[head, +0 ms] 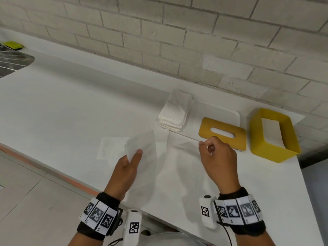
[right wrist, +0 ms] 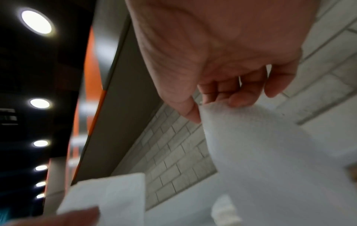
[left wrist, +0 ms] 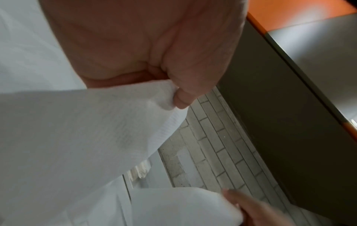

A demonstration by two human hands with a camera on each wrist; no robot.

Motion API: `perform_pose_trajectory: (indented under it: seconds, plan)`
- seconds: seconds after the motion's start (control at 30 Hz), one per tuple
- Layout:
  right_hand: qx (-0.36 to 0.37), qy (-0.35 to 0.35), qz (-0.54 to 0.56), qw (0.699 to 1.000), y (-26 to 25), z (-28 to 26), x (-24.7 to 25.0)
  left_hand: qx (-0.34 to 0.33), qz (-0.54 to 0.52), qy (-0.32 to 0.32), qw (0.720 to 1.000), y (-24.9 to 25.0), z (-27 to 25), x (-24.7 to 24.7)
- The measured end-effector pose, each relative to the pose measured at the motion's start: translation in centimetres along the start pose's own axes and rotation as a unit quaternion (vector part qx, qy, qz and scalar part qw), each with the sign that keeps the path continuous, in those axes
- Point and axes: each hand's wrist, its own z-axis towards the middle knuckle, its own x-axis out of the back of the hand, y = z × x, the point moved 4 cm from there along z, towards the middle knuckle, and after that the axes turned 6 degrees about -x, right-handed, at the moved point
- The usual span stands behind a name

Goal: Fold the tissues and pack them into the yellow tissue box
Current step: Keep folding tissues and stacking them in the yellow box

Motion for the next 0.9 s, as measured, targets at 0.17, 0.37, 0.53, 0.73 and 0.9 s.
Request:
perform_pose_trajectory:
  seconds: [0.17, 0.37, 0.53, 0.73, 0.9]
  plan:
    - [-0.067, -0.112, 0.047, 0.990, -0.7, -1.1, 1.9, -0.031, 0.036, -0.034, 0.998, 0.5, -0.1, -2.3]
    - [-0.143, -0.243, 0.208, 0.937, -0.6, -3.4, 0.4, -0.028, 0.061, -0.081, 0.995, 0.3, -0.9, -3.8]
    - [-0.225, -0.276, 0.395, 0.847, -1.7, -4.3, 0.3, 0.010, 0.015, -0.094, 0.995, 0.4, -1.1, -4.2]
    - [-0.094, -0.240, 0.312, 0.914, -3.3, -4.0, 1.2, 0.045, -0.057, -0.093, 0.993, 0.4, -0.7, -4.0]
    - [0.037, -0.115, 0.195, 0.973, -3.5, -3.7, 2.5, 0.037, -0.105, -0.086, 0.990, 0.6, -0.3, -3.5]
